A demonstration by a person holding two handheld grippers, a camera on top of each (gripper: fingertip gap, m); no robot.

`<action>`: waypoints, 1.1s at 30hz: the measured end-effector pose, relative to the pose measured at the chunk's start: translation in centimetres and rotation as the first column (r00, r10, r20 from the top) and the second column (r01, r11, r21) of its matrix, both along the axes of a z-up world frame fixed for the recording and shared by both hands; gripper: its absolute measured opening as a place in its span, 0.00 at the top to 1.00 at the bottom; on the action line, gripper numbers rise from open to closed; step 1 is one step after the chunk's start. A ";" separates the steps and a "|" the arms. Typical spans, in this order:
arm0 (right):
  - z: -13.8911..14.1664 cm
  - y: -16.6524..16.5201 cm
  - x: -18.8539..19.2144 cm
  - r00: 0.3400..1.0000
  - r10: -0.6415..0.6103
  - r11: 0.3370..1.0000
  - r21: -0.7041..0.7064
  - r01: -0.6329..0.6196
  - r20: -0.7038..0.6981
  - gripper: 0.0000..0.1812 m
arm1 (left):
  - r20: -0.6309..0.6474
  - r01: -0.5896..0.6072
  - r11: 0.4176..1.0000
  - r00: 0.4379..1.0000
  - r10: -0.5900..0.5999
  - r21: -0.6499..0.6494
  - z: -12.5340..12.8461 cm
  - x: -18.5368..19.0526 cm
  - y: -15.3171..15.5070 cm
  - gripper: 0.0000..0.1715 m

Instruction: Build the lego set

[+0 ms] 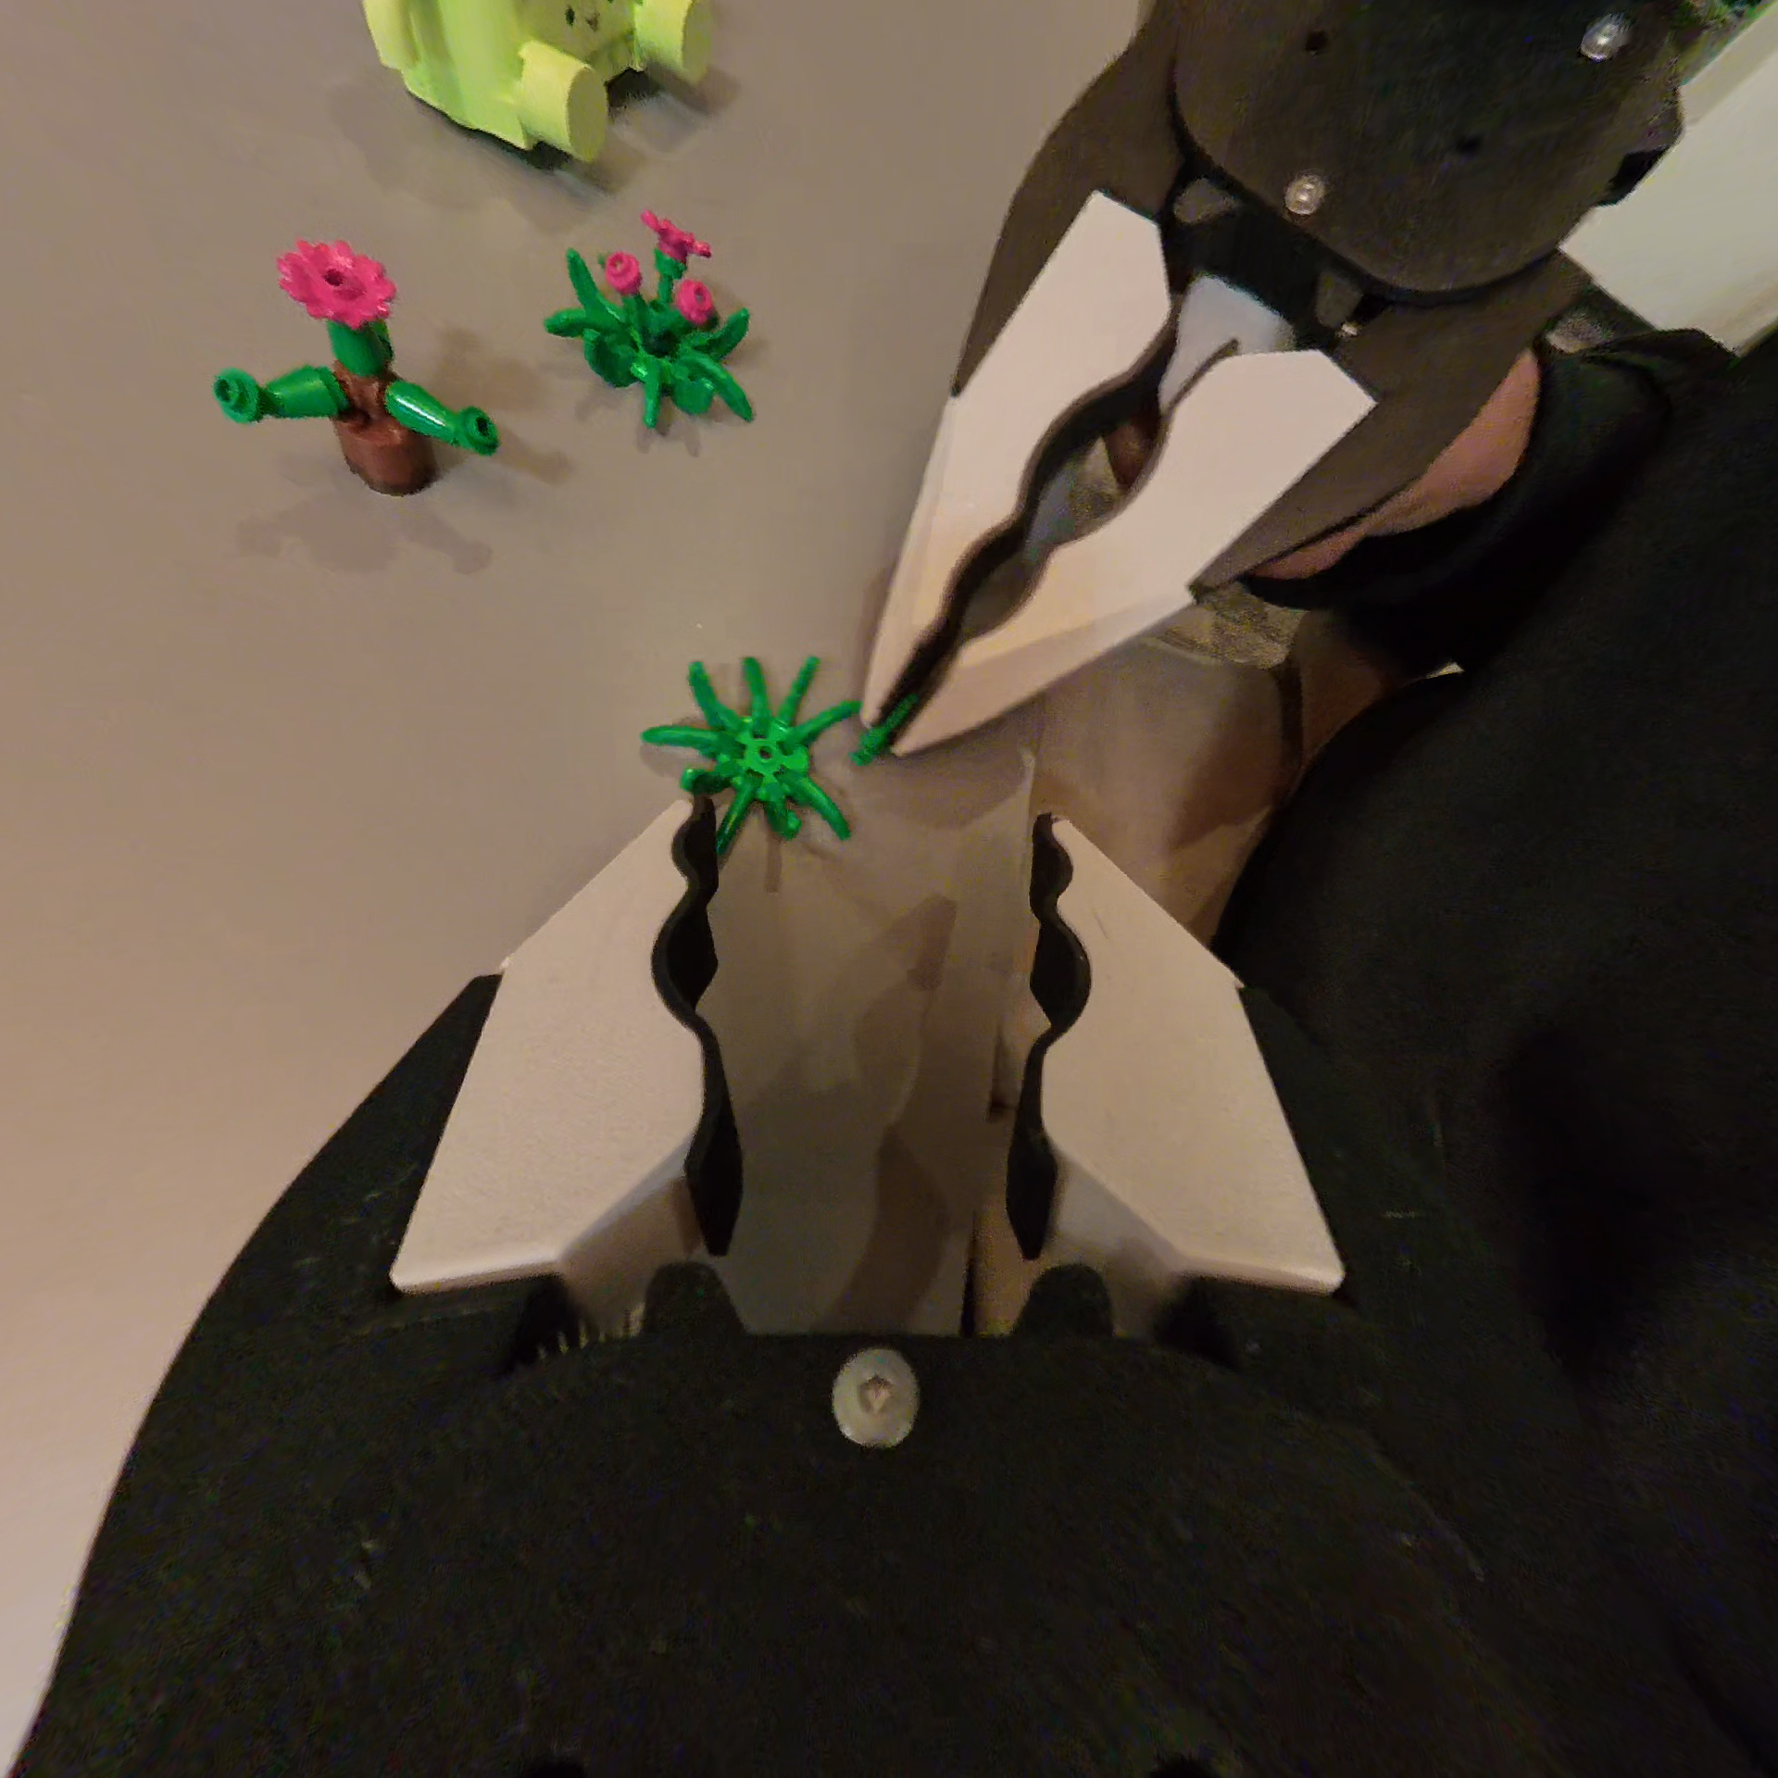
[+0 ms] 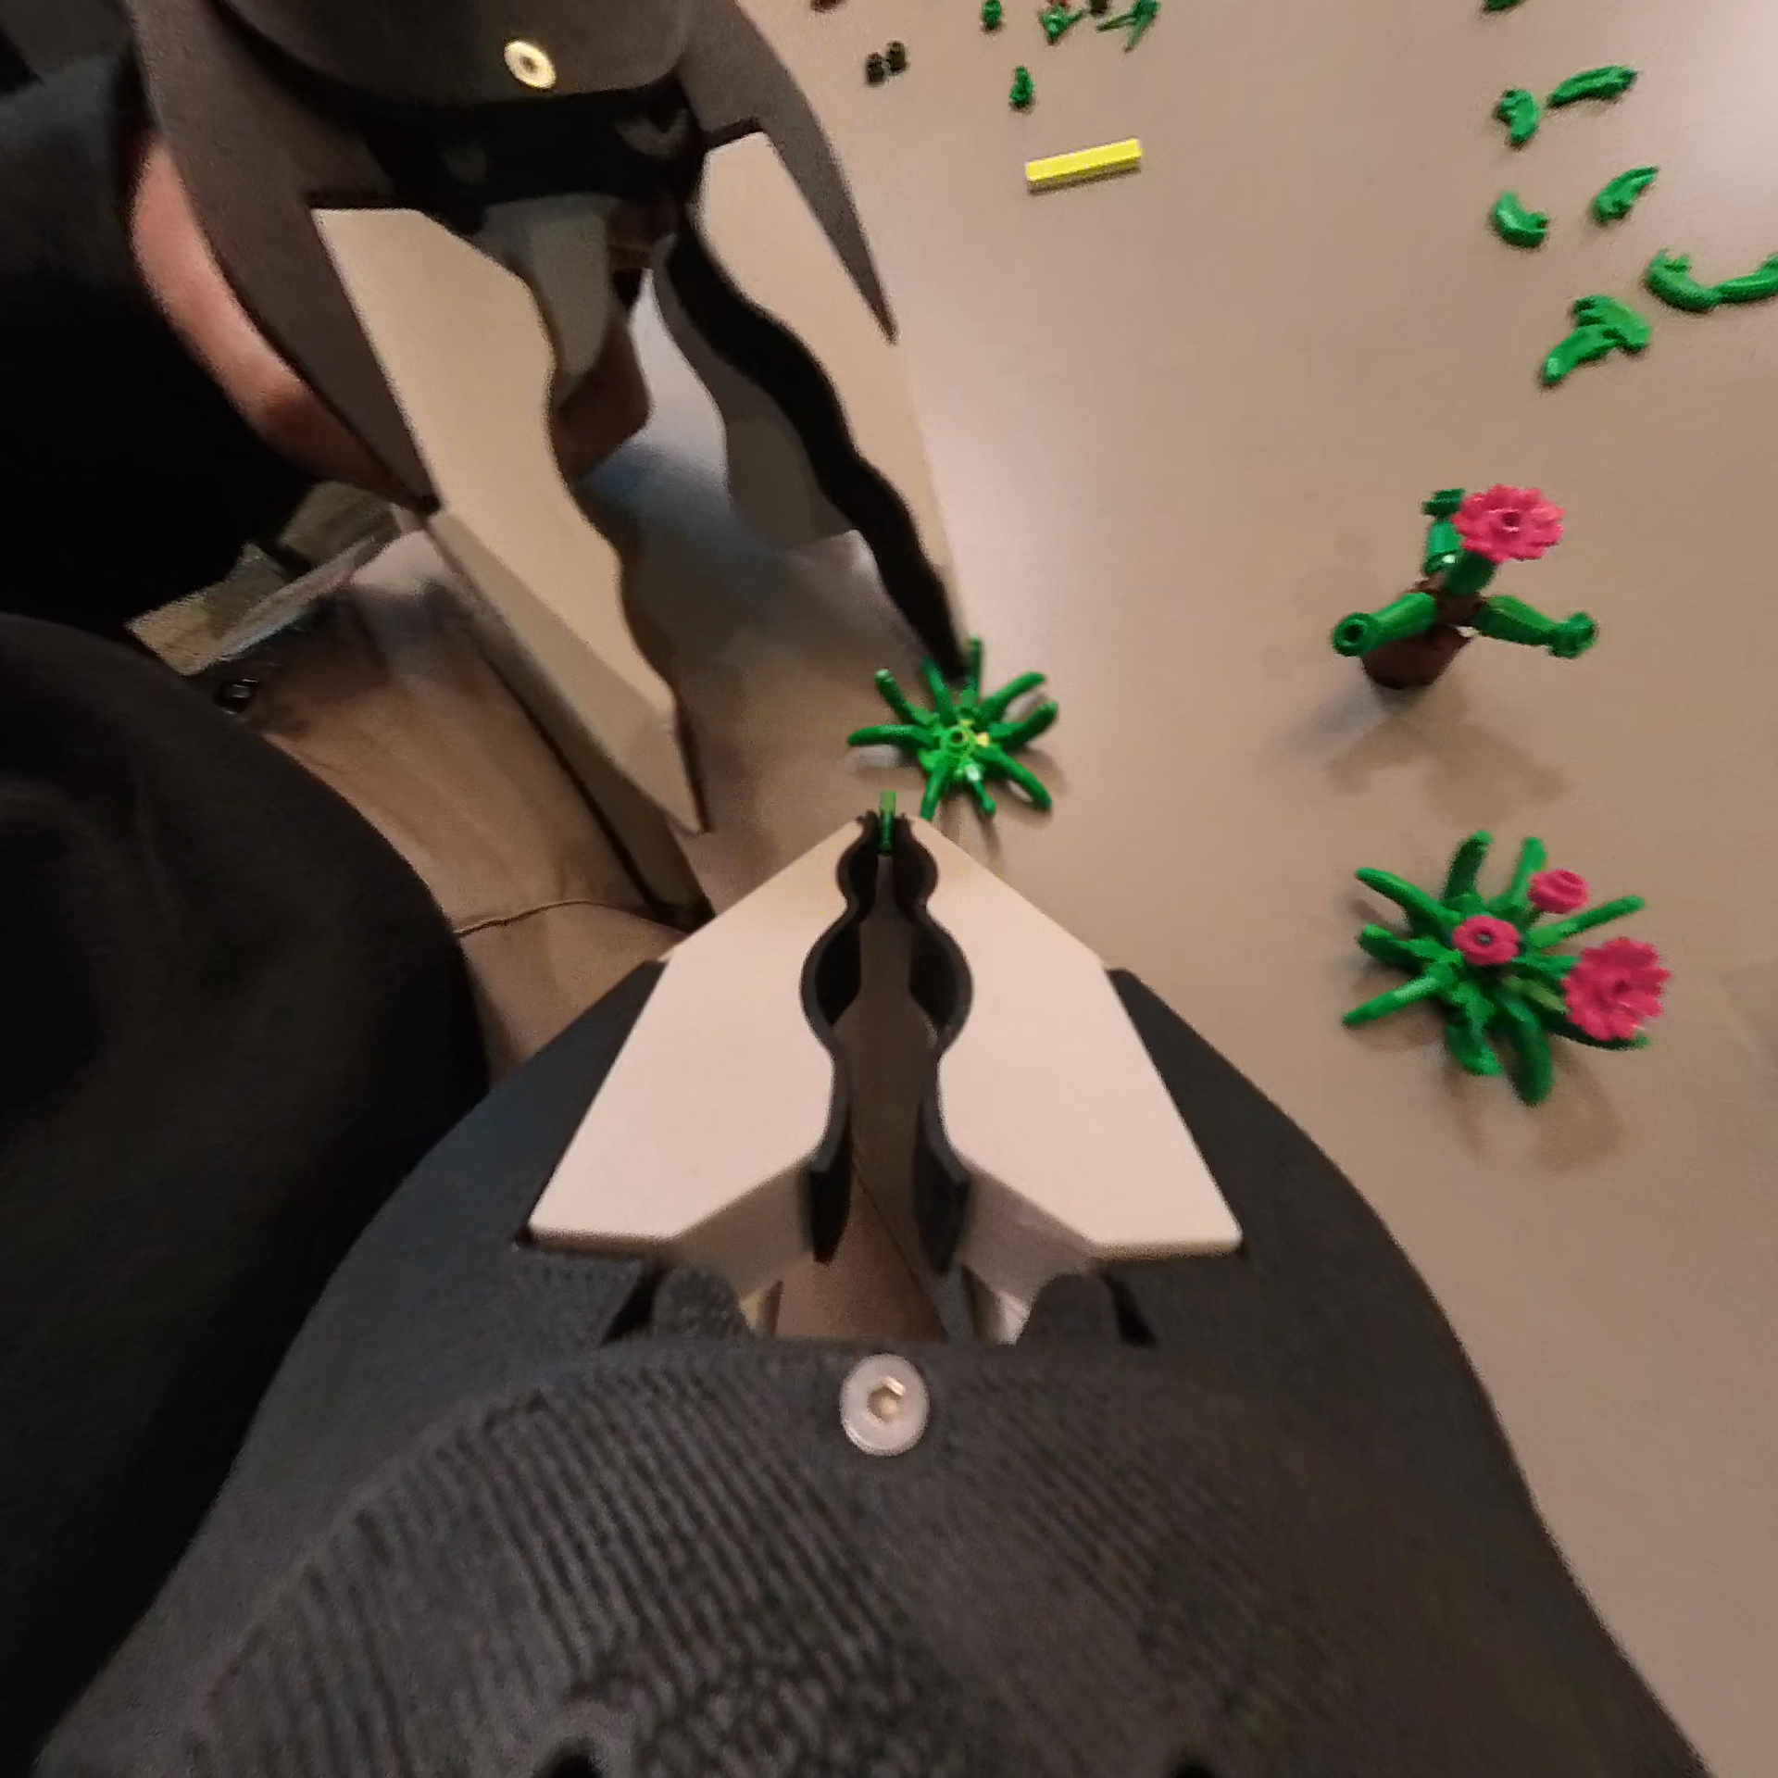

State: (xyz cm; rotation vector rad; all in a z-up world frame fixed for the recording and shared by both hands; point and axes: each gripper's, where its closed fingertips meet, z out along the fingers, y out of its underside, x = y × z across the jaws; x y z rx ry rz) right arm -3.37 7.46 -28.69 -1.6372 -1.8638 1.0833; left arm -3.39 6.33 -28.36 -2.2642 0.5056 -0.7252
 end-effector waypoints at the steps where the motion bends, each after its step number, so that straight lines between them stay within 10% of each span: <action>1: -0.1 0.4 0.0 1.000 -0.018 1.000 0.023 0.018 0.003 0.99 | 0.009 0.009 1.000 1.000 -0.009 -0.007 0.0 0.3 -0.3 0.63; 19: -0.6 1.7 0.2 0.999 0.040 0.982 0.183 -0.043 0.015 1.00 | -0.092 -0.111 0.988 0.988 0.121 0.110 1.5 -0.2 2.3 1.00; 33: -0.5 1.6 0.1 0.995 0.102 0.974 0.201 -0.103 0.013 1.00 | -0.279 -0.107 0.990 0.957 0.076 -0.096 -0.8 -0.6 2.5 1.00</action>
